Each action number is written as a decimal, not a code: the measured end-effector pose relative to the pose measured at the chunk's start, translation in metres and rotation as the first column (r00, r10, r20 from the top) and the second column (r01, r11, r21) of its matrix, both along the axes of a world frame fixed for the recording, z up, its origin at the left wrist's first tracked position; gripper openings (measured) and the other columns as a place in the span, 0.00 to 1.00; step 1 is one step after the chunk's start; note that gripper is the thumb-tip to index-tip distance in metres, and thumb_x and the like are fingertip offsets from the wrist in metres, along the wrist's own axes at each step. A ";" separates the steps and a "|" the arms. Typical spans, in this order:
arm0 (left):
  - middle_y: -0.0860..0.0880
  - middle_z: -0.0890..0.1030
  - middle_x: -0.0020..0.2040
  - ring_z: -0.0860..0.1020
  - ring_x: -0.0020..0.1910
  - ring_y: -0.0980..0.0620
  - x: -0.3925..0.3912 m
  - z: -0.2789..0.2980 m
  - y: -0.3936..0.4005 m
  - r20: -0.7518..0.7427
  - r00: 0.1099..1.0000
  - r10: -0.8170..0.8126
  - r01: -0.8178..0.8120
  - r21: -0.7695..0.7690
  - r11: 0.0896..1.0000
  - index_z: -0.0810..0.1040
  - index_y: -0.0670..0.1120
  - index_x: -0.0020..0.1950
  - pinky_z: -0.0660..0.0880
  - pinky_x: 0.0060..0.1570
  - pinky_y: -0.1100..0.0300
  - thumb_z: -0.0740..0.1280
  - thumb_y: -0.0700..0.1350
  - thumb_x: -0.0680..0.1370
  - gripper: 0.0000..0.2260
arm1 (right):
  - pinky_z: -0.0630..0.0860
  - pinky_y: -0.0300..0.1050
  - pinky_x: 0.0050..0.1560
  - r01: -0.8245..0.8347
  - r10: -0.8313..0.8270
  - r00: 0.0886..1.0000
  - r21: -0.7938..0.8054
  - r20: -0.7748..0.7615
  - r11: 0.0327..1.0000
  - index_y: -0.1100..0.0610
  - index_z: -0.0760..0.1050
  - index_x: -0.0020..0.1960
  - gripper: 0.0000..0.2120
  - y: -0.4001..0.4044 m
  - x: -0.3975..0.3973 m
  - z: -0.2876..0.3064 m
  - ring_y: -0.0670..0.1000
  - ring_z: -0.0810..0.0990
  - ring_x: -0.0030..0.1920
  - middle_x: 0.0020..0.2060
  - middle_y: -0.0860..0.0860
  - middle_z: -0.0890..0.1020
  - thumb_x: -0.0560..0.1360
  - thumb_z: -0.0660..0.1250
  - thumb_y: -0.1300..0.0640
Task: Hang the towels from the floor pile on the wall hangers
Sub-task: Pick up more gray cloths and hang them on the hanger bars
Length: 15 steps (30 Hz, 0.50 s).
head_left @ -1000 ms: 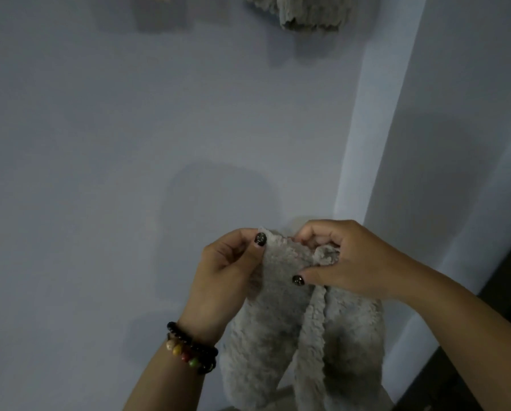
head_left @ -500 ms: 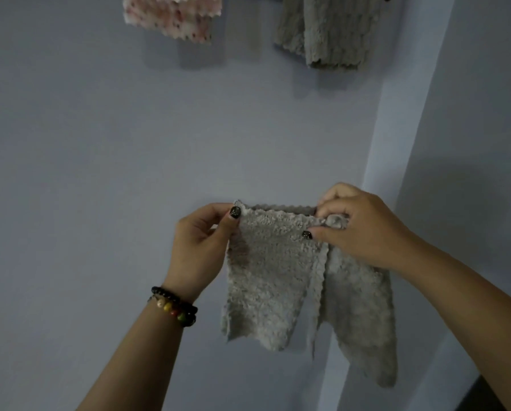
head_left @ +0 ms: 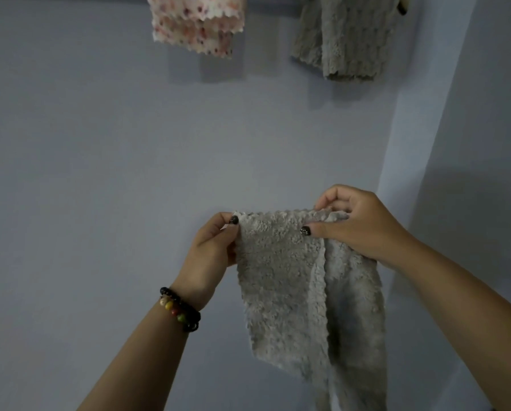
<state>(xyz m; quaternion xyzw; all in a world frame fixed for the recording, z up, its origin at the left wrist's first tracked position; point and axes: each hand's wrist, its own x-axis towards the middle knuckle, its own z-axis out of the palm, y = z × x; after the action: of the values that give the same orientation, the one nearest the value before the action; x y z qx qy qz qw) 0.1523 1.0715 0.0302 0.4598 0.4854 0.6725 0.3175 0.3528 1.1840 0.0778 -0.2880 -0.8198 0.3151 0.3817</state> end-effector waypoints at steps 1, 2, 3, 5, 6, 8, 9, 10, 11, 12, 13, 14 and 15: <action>0.52 0.67 0.33 0.65 0.31 0.54 0.001 0.002 -0.002 -0.020 1.000 -0.015 0.015 -0.008 1.000 0.68 0.46 0.39 0.66 0.35 0.60 0.58 0.42 0.83 0.12 | 0.71 0.26 0.36 -0.006 0.006 1.000 0.009 0.001 1.000 0.52 0.76 0.46 0.15 -0.003 -0.002 0.001 0.34 0.77 0.35 0.36 0.41 0.82 0.64 0.79 0.54; 0.55 0.69 0.32 0.68 0.29 0.56 0.002 0.004 -0.004 -0.062 0.998 -0.025 0.024 -0.008 1.000 0.69 0.47 0.40 0.67 0.33 0.62 0.61 0.46 0.82 0.11 | 0.72 0.28 0.37 -0.009 0.009 1.000 0.018 0.009 1.000 0.51 0.75 0.48 0.16 -0.006 -0.003 0.003 0.34 0.78 0.36 0.38 0.43 0.82 0.65 0.79 0.54; 0.57 0.73 0.32 0.71 0.29 0.57 0.003 0.008 -0.006 -0.121 0.992 -0.030 0.028 -0.011 1.000 0.72 0.47 0.43 0.69 0.32 0.63 0.65 0.49 0.79 0.09 | 0.71 0.30 0.39 -0.004 0.003 1.000 0.026 0.025 1.000 0.50 0.75 0.49 0.17 -0.009 -0.004 0.004 0.34 0.78 0.39 0.40 0.42 0.82 0.65 0.79 0.54; 0.57 0.81 0.42 0.81 0.37 0.55 0.006 0.015 -0.004 -0.294 0.956 -0.010 -0.002 -0.042 0.999 0.77 0.48 0.54 0.78 0.37 0.61 0.71 0.52 0.73 0.13 | 0.69 0.29 0.42 0.009 -0.011 0.999 0.041 0.049 0.999 0.48 0.74 0.51 0.18 -0.013 -0.005 0.006 0.31 0.75 0.44 0.43 0.39 0.79 0.66 0.78 0.53; 0.56 0.82 0.47 0.82 0.43 0.55 0.006 0.019 -0.001 -0.414 0.910 0.022 -0.047 -0.050 0.998 0.78 0.50 0.57 0.79 0.43 0.59 0.72 0.51 0.72 0.15 | 0.68 0.27 0.42 0.014 -0.017 0.998 0.052 0.054 0.999 0.47 0.74 0.51 0.18 -0.014 -0.005 0.006 0.29 0.74 0.45 0.44 0.38 0.77 0.66 0.78 0.53; 0.56 0.82 0.50 0.81 0.47 0.59 0.009 0.027 0.006 -0.609 0.789 0.076 -0.103 -0.008 0.995 0.81 0.51 0.56 0.78 0.47 0.60 0.73 0.52 0.73 0.13 | 0.67 0.25 0.42 0.027 -0.031 0.998 0.071 0.061 0.997 0.47 0.75 0.50 0.17 -0.016 -0.003 0.006 0.29 0.74 0.44 0.44 0.37 0.76 0.66 0.78 0.53; 0.57 0.83 0.49 0.80 0.46 0.60 0.011 0.031 0.009 -0.663 0.744 0.078 -0.099 0.006 0.995 0.82 0.52 0.55 0.77 0.47 0.62 0.72 0.53 0.73 0.12 | 0.67 0.25 0.43 0.035 -0.040 0.997 0.076 0.064 0.997 0.46 0.75 0.50 0.17 -0.017 -0.003 0.006 0.29 0.74 0.45 0.44 0.37 0.77 0.66 0.78 0.53; 0.57 0.83 0.48 0.80 0.45 0.61 0.013 0.035 0.012 -0.706 0.705 0.073 -0.097 0.007 0.995 0.82 0.52 0.55 0.76 0.45 0.64 0.71 0.54 0.74 0.12 | 0.67 0.27 0.44 0.042 -0.047 0.997 0.078 0.064 0.996 0.45 0.75 0.50 0.17 -0.017 -0.001 0.005 0.29 0.73 0.46 0.45 0.37 0.77 0.65 0.79 0.52; 0.57 0.83 0.46 0.79 0.42 0.63 0.015 0.039 0.015 -0.752 0.656 0.066 -0.093 0.006 0.996 0.82 0.52 0.55 0.75 0.43 0.67 0.69 0.55 0.75 0.12 | 0.68 0.28 0.44 0.052 -0.056 0.996 0.074 0.064 0.996 0.45 0.75 0.50 0.18 -0.018 0.000 0.005 0.30 0.73 0.47 0.45 0.37 0.77 0.65 0.79 0.52; 0.56 0.83 0.43 0.78 0.38 0.63 0.017 0.042 0.018 -0.794 0.605 0.058 -0.081 0.011 0.997 0.83 0.51 0.53 0.73 0.39 0.69 0.68 0.54 0.77 0.10 | 0.68 0.29 0.44 0.061 -0.065 0.996 0.072 0.062 0.996 0.44 0.75 0.50 0.18 -0.017 0.002 0.003 0.30 0.73 0.48 0.46 0.38 0.77 0.64 0.79 0.52; 0.55 0.82 0.39 0.77 0.34 0.62 0.019 0.045 0.022 -0.827 0.560 0.048 -0.057 0.019 0.998 0.83 0.50 0.50 0.71 0.34 0.69 0.66 0.52 0.78 0.09 | 0.68 0.30 0.44 0.074 -0.079 0.995 0.071 0.062 0.995 0.44 0.74 0.50 0.19 -0.018 0.005 0.002 0.32 0.74 0.48 0.46 0.38 0.77 0.64 0.79 0.52; 0.53 0.82 0.36 0.75 0.30 0.61 0.021 0.047 0.026 -0.851 0.523 0.036 -0.031 0.024 0.999 0.83 0.49 0.47 0.70 0.32 0.68 0.66 0.49 0.79 0.08 | 0.69 0.30 0.43 0.091 -0.095 0.994 0.071 0.061 0.993 0.44 0.75 0.50 0.19 -0.017 0.007 0.001 0.33 0.75 0.48 0.45 0.39 0.77 0.64 0.79 0.52; 0.52 0.80 0.34 0.73 0.29 0.59 0.024 0.048 0.029 -0.871 0.490 0.033 -0.007 0.034 0.999 0.81 0.48 0.46 0.69 0.30 0.66 0.65 0.46 0.80 0.07 | 0.69 0.29 0.41 0.109 -0.113 0.992 0.064 0.055 0.992 0.44 0.75 0.51 0.19 -0.018 0.010 0.000 0.33 0.76 0.47 0.45 0.39 0.77 0.64 0.79 0.52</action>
<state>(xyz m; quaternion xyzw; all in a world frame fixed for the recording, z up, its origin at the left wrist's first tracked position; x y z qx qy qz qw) 0.1766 1.1008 0.0781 0.7348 0.5759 0.3580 0.0152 0.3630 1.1665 0.0774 -0.3307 -0.8225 0.2598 0.3830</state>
